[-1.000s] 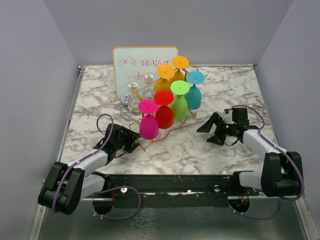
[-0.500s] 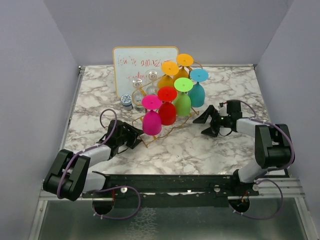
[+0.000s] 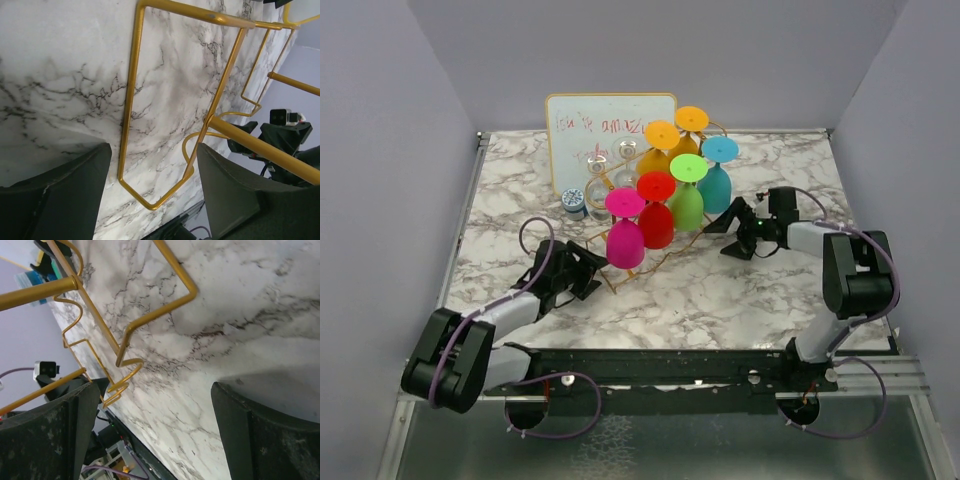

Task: Take the wine glass off the wine glass rack
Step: Move the wine rack to the center of the board.

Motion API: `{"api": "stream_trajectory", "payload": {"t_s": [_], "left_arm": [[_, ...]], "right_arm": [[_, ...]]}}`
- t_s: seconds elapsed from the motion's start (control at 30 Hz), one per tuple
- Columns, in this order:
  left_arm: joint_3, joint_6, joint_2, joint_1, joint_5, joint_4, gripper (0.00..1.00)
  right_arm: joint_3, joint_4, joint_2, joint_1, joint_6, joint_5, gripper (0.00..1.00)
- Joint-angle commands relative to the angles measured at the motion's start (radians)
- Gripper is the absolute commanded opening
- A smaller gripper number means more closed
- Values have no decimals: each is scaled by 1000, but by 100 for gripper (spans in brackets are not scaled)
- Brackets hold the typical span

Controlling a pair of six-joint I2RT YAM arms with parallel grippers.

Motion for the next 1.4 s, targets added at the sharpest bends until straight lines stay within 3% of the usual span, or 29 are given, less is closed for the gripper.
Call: {"api": "stream_trajectory", "payload": {"t_s": [0.0, 0.23, 0.43, 0.6, 0.73, 0.93, 1.03, 1.27, 1.37], "left_arm": [[-59, 51, -108, -3, -113, -300, 77], [-53, 37, -393, -1, -174, -549, 82], [4, 68, -601, -1, -162, -707, 82], [138, 175, -686, -1, -233, -859, 85], [278, 289, -693, -1, -310, -966, 86], [438, 420, -651, -1, -399, -1011, 89], [481, 462, -625, -1, -406, -1012, 89], [541, 558, -609, -1, -396, -1011, 91], [579, 587, -601, -1, -381, -1013, 91]], "right_arm": [[-22, -124, -108, 6, -11, 152, 100], [-140, -249, -385, 5, 31, 281, 100], [-298, -322, -773, 5, 155, 308, 100], [-344, -243, -1046, 5, 224, 125, 98], [-270, -225, -1093, 6, 197, -1, 92], [-109, -271, -1026, 42, 162, -53, 84], [-61, -270, -998, 154, 175, 32, 84], [90, -280, -838, 690, 180, 531, 82], [122, -191, -756, 819, 214, 599, 80]]}}
